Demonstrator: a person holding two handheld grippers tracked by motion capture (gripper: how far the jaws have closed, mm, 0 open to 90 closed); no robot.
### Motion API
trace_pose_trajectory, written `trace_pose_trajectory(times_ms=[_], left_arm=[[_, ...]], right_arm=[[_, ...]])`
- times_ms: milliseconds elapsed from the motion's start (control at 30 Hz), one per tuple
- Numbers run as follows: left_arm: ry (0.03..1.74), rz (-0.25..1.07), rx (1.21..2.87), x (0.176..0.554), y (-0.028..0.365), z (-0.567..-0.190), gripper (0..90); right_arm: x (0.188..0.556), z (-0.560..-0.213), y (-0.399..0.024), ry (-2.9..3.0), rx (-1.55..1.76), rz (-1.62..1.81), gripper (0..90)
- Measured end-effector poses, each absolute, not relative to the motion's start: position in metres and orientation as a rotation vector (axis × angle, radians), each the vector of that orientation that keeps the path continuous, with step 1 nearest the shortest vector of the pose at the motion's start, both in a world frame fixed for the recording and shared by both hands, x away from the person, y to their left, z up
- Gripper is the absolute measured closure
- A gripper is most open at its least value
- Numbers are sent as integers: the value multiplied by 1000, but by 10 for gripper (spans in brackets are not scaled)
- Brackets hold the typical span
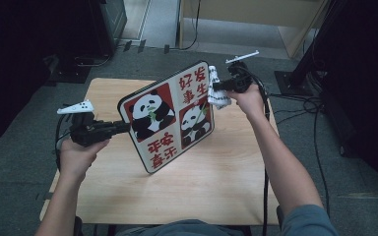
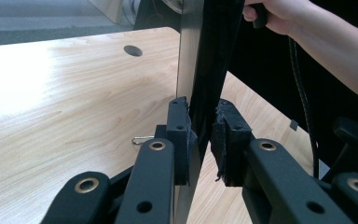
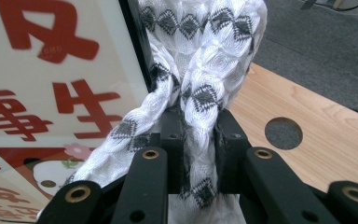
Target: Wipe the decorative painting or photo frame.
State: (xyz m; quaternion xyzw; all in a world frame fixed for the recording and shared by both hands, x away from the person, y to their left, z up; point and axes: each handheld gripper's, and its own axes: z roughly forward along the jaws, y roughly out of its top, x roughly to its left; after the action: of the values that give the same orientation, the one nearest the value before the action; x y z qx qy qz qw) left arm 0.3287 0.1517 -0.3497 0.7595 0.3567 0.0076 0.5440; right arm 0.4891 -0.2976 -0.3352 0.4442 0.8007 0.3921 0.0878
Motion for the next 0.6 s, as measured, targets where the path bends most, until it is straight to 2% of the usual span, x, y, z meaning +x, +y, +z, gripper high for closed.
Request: trace_pose_trajectory(times_ms=[600], left_arm=[[848,6,1795,329,152,-351,781]], right_arm=[[484,-366,-304,2406,1377,1156,775]])
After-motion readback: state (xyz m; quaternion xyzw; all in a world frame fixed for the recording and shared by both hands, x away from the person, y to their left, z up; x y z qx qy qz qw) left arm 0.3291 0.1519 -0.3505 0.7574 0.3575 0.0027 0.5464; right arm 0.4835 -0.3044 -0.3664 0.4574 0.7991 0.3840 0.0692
